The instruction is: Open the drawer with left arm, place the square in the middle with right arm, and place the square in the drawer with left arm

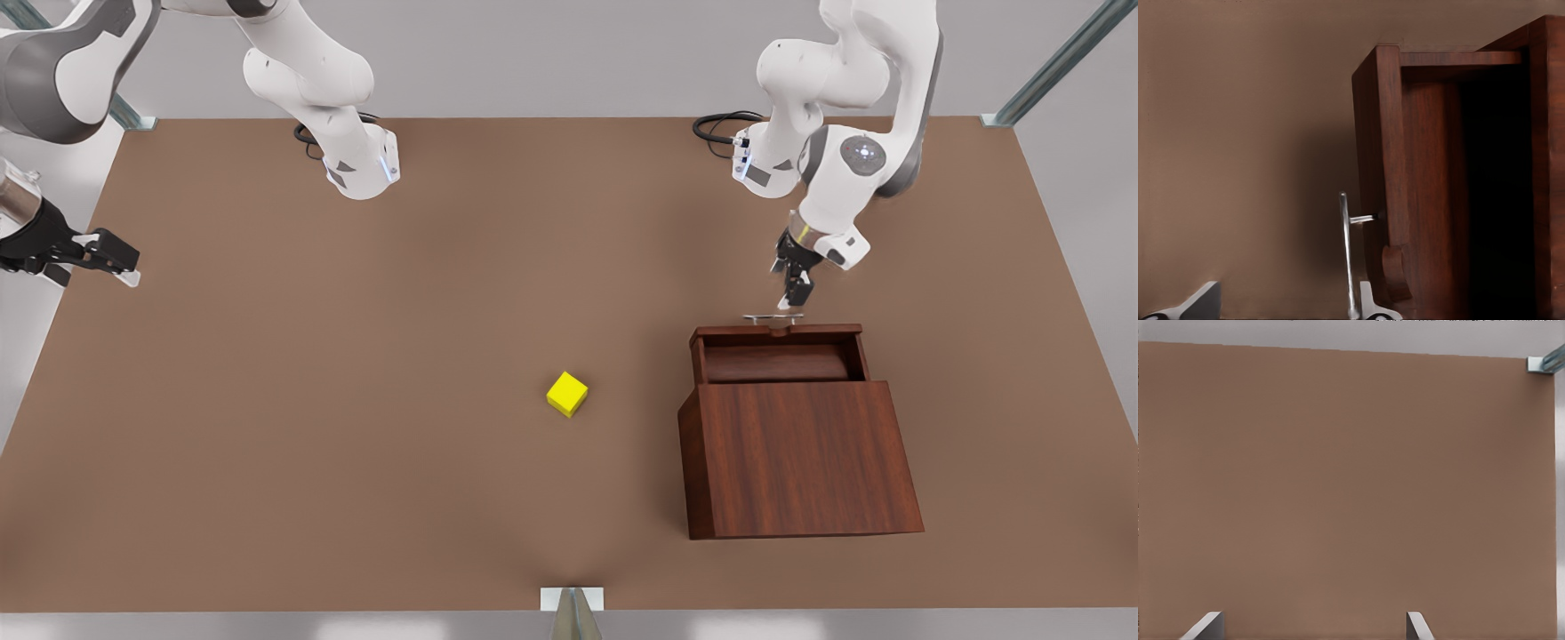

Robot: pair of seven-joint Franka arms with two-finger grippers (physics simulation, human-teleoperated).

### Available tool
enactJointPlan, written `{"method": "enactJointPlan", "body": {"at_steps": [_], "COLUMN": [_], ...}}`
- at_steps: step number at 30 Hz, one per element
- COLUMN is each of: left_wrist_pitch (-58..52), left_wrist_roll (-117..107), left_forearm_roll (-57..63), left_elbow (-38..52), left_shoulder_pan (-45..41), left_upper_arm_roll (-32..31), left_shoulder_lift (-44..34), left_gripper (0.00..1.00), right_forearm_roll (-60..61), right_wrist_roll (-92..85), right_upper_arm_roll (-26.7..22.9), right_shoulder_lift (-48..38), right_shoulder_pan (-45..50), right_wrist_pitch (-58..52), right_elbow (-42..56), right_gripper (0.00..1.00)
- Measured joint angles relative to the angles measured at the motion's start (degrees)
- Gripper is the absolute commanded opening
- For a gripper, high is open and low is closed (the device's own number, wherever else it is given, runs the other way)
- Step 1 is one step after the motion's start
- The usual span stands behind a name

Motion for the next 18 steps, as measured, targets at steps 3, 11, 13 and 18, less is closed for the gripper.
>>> {"method": "enactJointPlan", "body": {"at_steps": [3, 11, 13, 18], "left_wrist_pitch": [0.0, -19.8, -21.7, -25.2], "left_wrist_roll": [5.7, 11.8, 24.9, 69.1], "left_forearm_roll": [0.1, 2.5, 3.8, 4.7], "left_elbow": [7.4, 57.5, 67.1, 76.9], "left_shoulder_pan": [-2.0, -9.6, -11.8, -11.9], "left_upper_arm_roll": [-0.4, -7.5, -9.8, -12.2], "left_shoulder_lift": [0.0, 31.9, 42.4, 53.9], "left_gripper": [1.00, 1.00, 1.00, 1.00], "right_forearm_roll": [0.2, 0.6, 0.8, 0.8], "right_wrist_roll": [0.0, 0.0, 0.0, -0.1], "right_upper_arm_roll": [0.0, 0.1, 0.2, 0.2], "right_shoulder_lift": [0.0, 0.0, 0.0, 0.0], "right_shoulder_pan": [-0.2, 0.3, 0.1, 0.0], "right_wrist_pitch": [0.0, 0.8, 0.7, 0.7], "right_elbow": [0.0, 0.0, -0.1, -0.1], "right_gripper": [1.00, 1.00, 1.00, 1.00]}}
